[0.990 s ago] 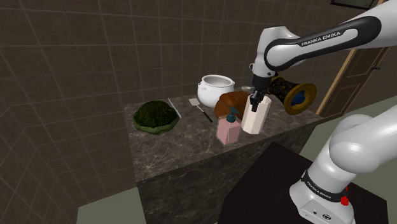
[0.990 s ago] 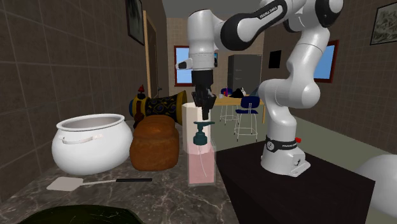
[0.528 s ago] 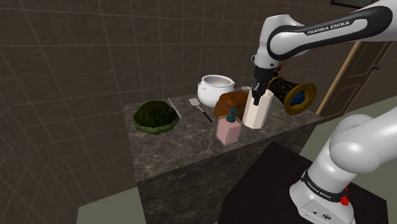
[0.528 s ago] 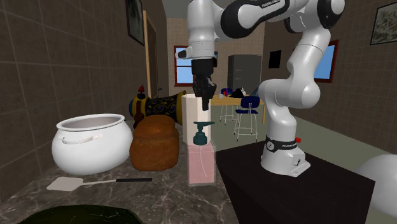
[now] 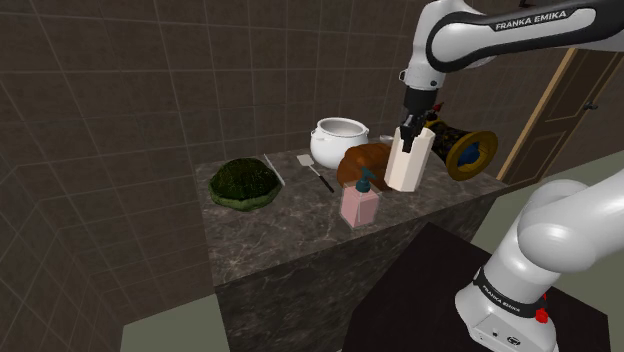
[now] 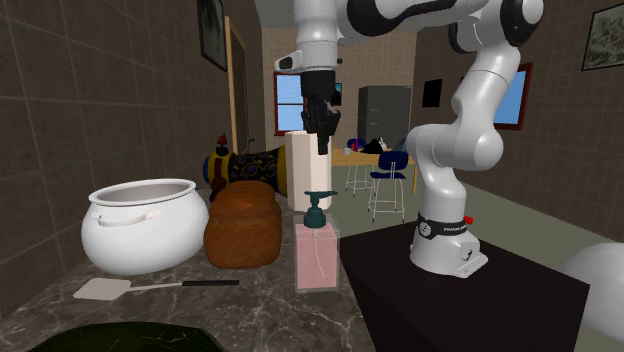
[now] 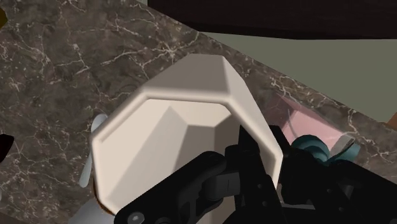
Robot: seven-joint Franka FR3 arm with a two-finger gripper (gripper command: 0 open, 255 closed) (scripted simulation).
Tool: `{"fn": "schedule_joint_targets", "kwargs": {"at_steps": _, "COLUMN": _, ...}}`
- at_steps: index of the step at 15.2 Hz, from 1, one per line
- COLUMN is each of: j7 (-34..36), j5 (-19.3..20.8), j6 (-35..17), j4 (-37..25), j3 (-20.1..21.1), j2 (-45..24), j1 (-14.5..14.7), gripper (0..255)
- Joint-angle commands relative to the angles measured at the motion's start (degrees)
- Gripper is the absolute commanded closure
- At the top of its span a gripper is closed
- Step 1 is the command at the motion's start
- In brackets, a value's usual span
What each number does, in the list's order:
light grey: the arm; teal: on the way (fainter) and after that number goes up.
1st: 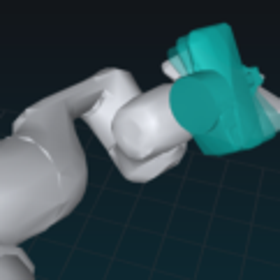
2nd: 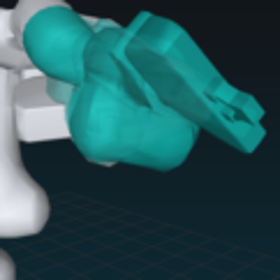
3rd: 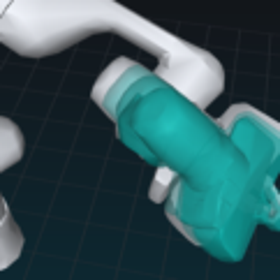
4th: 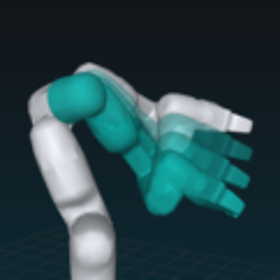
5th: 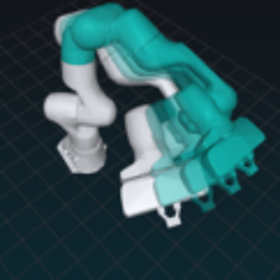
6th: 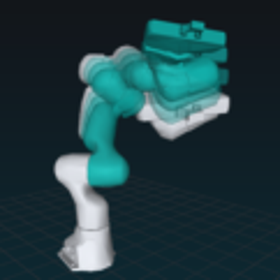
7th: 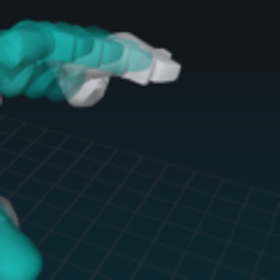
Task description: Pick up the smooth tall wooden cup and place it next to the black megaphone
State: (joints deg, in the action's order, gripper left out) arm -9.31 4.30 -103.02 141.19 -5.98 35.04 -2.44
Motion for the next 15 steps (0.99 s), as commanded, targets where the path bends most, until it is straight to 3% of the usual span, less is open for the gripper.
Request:
{"fn": "schedule_joint_targets", "kwargs": {"at_steps": 1, "j7": 0.01, "j5": -0.08, "j6": 1.68, "j4": -1.42, "j3": 0.12, "j2": 0.27, "j1": 0.04, "gripper": 255}}
{"fn": "schedule_joint_targets", "kwargs": {"at_steps": 15, "j7": -0.24, "j5": -0.52, "j6": 12.28, "j4": -12.69, "j3": 0.60, "j2": -0.39, "j1": 0.24, "gripper": 255}}
